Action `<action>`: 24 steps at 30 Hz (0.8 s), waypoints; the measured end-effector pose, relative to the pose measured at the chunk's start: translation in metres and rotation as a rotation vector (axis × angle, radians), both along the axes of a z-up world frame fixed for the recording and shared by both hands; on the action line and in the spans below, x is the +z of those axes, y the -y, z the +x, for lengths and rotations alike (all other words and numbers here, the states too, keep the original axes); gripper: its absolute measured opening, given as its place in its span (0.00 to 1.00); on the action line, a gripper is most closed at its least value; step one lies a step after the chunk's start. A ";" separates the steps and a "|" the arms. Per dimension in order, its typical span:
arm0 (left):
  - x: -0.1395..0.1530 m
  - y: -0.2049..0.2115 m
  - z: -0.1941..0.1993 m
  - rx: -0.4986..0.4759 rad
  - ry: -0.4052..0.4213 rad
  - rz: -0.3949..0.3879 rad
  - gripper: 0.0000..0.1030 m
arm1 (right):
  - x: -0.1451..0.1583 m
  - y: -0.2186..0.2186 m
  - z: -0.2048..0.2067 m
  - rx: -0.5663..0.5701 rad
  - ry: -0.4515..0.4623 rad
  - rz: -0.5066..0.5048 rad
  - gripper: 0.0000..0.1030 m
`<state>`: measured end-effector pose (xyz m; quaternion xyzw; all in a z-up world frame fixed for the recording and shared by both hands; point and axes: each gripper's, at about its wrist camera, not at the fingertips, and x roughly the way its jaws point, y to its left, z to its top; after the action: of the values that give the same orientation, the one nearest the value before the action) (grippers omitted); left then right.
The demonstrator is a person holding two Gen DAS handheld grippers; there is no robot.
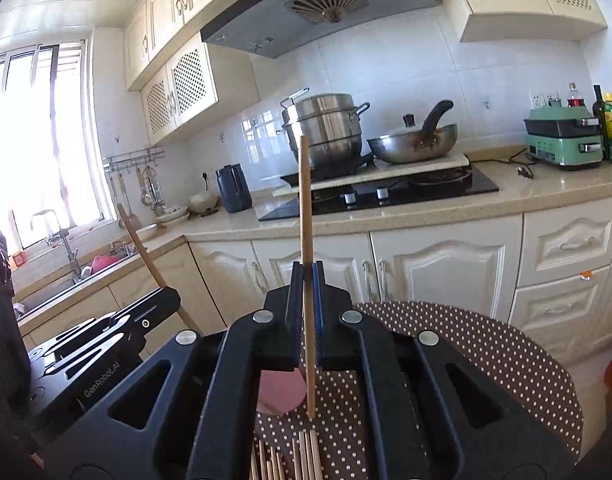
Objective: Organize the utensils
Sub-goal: 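Carry the chopstick upright with the right tool toward the pink cup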
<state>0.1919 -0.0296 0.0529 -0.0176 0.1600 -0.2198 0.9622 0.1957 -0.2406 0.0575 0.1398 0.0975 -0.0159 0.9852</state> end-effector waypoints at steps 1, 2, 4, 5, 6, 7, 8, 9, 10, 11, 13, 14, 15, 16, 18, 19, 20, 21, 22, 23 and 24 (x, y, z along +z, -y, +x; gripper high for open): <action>0.005 0.000 0.002 -0.001 0.011 -0.002 0.06 | 0.004 0.000 0.001 0.001 0.007 0.000 0.02; 0.010 0.000 0.003 -0.002 0.017 -0.004 0.06 | 0.008 0.000 0.003 0.001 0.015 -0.004 0.02; 0.020 -0.002 0.006 0.014 0.038 -0.014 0.06 | 0.016 -0.002 0.005 -0.004 0.034 -0.013 0.02; 0.025 -0.002 0.006 0.016 0.052 -0.010 0.06 | 0.018 -0.002 0.007 -0.001 0.039 -0.013 0.02; 0.029 -0.002 0.006 0.018 0.063 -0.009 0.06 | 0.020 -0.002 0.008 0.006 0.041 -0.011 0.02; 0.033 -0.003 0.006 0.022 0.073 -0.009 0.06 | 0.022 -0.003 0.013 0.014 0.030 -0.012 0.02; 0.037 -0.004 0.007 0.026 0.080 -0.006 0.06 | 0.021 -0.004 0.014 0.014 0.021 -0.015 0.02; 0.040 -0.005 0.007 0.029 0.082 -0.003 0.06 | 0.020 -0.004 0.016 0.017 0.012 -0.021 0.02; 0.042 -0.006 0.007 0.030 0.085 -0.002 0.06 | 0.016 -0.003 0.019 0.033 -0.005 -0.030 0.02; 0.042 -0.009 0.007 0.029 0.087 -0.003 0.06 | 0.011 0.000 0.022 0.034 -0.026 -0.026 0.02; 0.041 -0.012 0.007 0.029 0.088 -0.001 0.06 | -0.001 0.006 0.030 0.040 -0.081 -0.021 0.03; 0.040 -0.013 0.008 0.027 0.081 -0.001 0.06 | -0.010 0.008 0.037 0.058 -0.136 -0.037 0.03; 0.038 -0.015 0.008 0.022 0.073 -0.003 0.06 | -0.017 0.009 0.042 0.058 -0.177 -0.050 0.04; 0.036 -0.016 0.009 0.013 0.059 -0.004 0.06 | -0.029 0.011 0.048 0.044 -0.234 -0.072 0.09; 0.032 -0.018 0.011 0.000 0.037 -0.001 0.06 | -0.052 0.019 0.060 0.018 -0.329 -0.080 0.53; 0.031 -0.019 0.011 -0.005 0.027 -0.001 0.06 | -0.059 0.023 0.063 0.009 -0.349 -0.071 0.74; 0.029 -0.021 0.012 -0.008 0.021 -0.002 0.06 | -0.068 0.029 0.064 -0.004 -0.356 -0.065 0.74; 0.028 -0.024 0.012 -0.006 0.015 -0.003 0.06 | -0.075 0.033 0.067 -0.024 -0.364 -0.072 0.74; 0.027 -0.026 0.012 -0.003 0.008 -0.003 0.06 | -0.079 0.034 0.071 -0.027 -0.375 -0.085 0.73; 0.026 -0.028 0.013 -0.002 0.002 -0.002 0.06 | -0.084 0.034 0.077 -0.021 -0.398 -0.103 0.73; 0.026 -0.029 0.015 -0.007 -0.012 -0.005 0.06 | -0.090 0.034 0.087 -0.004 -0.436 -0.116 0.73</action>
<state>0.2069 -0.0003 0.0791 -0.0208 0.1653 -0.2234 0.9604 0.2828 -0.2749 -0.0324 0.0762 0.3070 -0.0531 0.9472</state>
